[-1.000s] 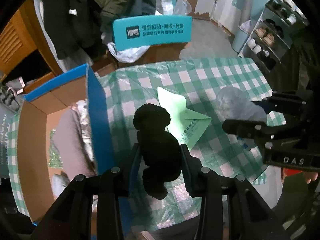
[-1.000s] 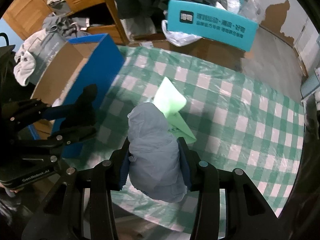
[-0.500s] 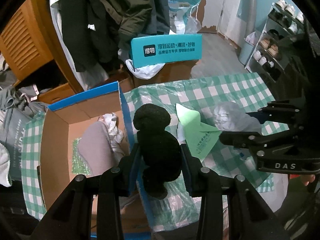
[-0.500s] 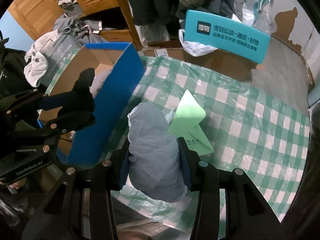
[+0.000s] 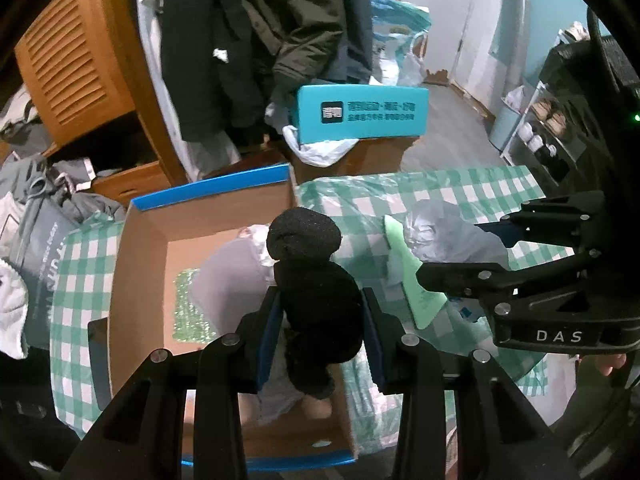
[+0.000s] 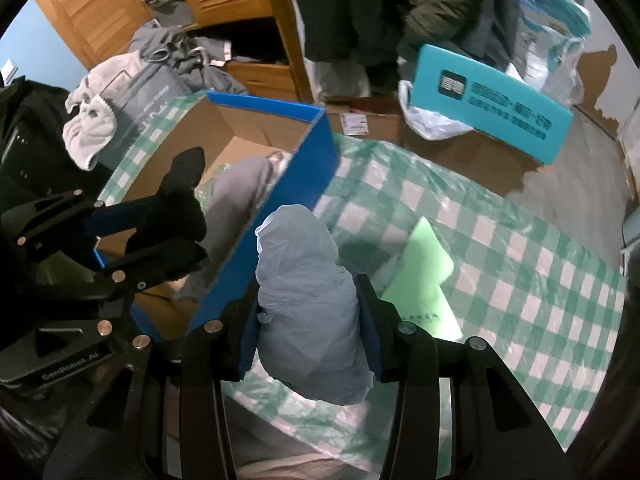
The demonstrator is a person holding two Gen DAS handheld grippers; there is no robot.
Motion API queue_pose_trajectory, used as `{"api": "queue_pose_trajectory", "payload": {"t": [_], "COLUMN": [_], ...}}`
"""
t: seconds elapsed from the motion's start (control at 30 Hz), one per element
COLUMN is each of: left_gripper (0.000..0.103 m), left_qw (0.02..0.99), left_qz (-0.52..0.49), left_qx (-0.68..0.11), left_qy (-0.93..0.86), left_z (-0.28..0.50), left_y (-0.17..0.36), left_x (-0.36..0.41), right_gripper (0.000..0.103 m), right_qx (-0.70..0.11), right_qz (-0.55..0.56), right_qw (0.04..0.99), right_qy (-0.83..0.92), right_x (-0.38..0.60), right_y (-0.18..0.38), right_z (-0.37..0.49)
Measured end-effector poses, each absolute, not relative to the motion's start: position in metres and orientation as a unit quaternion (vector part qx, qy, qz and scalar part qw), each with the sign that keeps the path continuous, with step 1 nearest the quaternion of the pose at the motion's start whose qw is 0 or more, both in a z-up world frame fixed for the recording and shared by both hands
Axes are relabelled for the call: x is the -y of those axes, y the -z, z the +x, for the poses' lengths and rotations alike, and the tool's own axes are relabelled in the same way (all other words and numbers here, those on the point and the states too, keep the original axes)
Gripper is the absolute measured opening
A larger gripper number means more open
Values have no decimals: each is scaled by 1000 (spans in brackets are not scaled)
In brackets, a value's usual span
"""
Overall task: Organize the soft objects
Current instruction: 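Carry the black sock with the left tool while the right tool carries the white bag over the box, then open the left tool to drop the black sock while the right tool drops the white bag into the box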
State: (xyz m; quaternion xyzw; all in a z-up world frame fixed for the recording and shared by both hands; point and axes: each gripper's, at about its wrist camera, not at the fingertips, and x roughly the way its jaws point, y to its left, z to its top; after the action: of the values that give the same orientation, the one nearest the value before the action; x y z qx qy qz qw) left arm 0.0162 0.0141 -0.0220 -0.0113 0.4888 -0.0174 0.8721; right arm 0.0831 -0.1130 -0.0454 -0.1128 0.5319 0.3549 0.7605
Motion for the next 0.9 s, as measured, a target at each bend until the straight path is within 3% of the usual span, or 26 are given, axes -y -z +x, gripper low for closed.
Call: {"api": "queue_pose_trajectory", "payload": {"t": [0.9], "left_gripper": [39], "left_qw": [861], "left_qz": [-72], "left_qx": [-499], "left_qy": [-62], "left_z": [2], "left_y": [49], "left_x": [-125], "right_gripper": [43], "right_qx": [-532], "right_qz": [-161], "right_qw": [734], "right_qy": [-391], "right_x": [-10], "right_y": [53], "right_z": [82]}}
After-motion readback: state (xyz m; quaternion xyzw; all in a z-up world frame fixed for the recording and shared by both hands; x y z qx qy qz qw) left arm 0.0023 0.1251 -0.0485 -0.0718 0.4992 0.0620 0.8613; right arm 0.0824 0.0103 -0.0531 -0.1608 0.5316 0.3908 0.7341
